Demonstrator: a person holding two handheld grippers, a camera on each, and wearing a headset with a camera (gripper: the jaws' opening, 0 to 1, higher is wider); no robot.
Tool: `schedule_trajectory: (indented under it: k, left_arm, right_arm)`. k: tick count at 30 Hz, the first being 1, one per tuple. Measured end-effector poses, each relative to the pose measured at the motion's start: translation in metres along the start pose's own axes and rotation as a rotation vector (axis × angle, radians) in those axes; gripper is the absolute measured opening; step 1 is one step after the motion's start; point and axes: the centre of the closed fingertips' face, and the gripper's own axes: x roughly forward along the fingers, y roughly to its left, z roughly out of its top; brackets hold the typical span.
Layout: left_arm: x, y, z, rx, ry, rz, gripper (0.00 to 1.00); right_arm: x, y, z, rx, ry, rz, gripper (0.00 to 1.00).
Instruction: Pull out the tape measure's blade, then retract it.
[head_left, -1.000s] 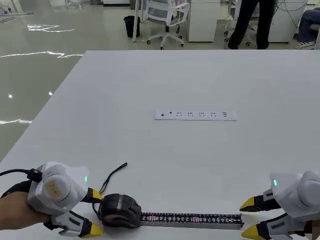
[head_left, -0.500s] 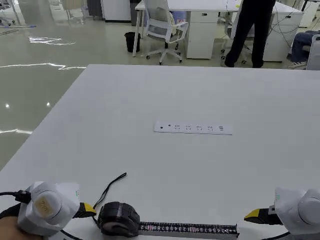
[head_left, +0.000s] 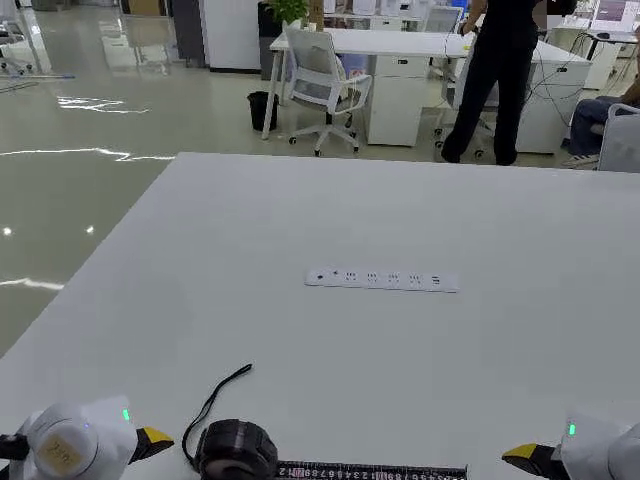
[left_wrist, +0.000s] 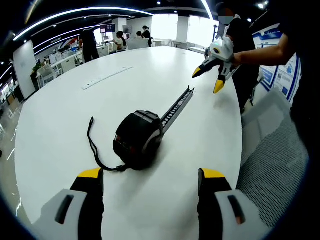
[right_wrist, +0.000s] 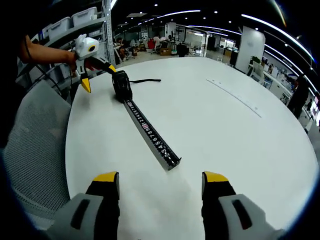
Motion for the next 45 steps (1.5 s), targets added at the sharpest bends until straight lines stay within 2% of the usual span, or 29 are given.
schedule_trajectory:
  k: [4, 10, 11, 13, 17, 20, 25, 27, 30, 33, 45]
  left_arm:
    - [-0.006, -0.005, 0.003, -0.026, -0.027, 0.012, 0.74]
    - [-0.014, -0.011, 0.016, -0.041, -0.088, 0.043, 0.78]
    - [-0.017, -0.012, 0.021, -0.042, -0.109, 0.061, 0.79]
    - [-0.019, -0.016, 0.027, -0.053, -0.136, 0.063, 0.8]
    - [-0.02, -0.024, 0.032, -0.036, -0.139, 0.068, 0.84]
    - [-0.023, -0.027, 0.034, -0.047, -0.148, 0.074, 0.89]
    - [-0.028, -0.033, 0.034, -0.062, -0.146, 0.079, 0.9]
    - [-0.031, -0.035, 0.032, -0.077, -0.146, 0.088, 0.9]
    - [-0.037, -0.038, 0.033, -0.117, -0.176, 0.116, 0.91]
    - [-0.039, -0.041, 0.029, -0.131, -0.171, 0.13, 0.93]
    - [-0.048, -0.042, 0.027, -0.175, -0.173, 0.191, 0.99]
  right_arm:
    - [-0.005, 0.005, 0.0, 0.011, -0.008, -0.013, 0.72]
    - [-0.016, 0.011, 0.012, 0.061, -0.07, -0.054, 0.78]
    - [-0.019, 0.012, 0.014, 0.058, -0.075, -0.071, 0.78]
    - [-0.022, 0.013, 0.017, 0.072, -0.092, -0.086, 0.79]
    - [-0.026, 0.019, 0.02, 0.092, -0.108, -0.1, 0.82]
    - [-0.029, 0.024, 0.021, 0.097, -0.111, -0.11, 0.83]
    - [-0.032, 0.033, 0.024, 0.11, -0.114, -0.122, 0.86]
    - [-0.034, 0.035, 0.023, 0.117, -0.1, -0.128, 0.87]
    - [-0.037, 0.035, 0.025, 0.141, -0.116, -0.142, 0.88]
    - [-0.039, 0.037, 0.026, 0.147, -0.117, -0.151, 0.89]
    - [-0.046, 0.047, 0.035, 0.163, -0.144, -0.193, 0.91]
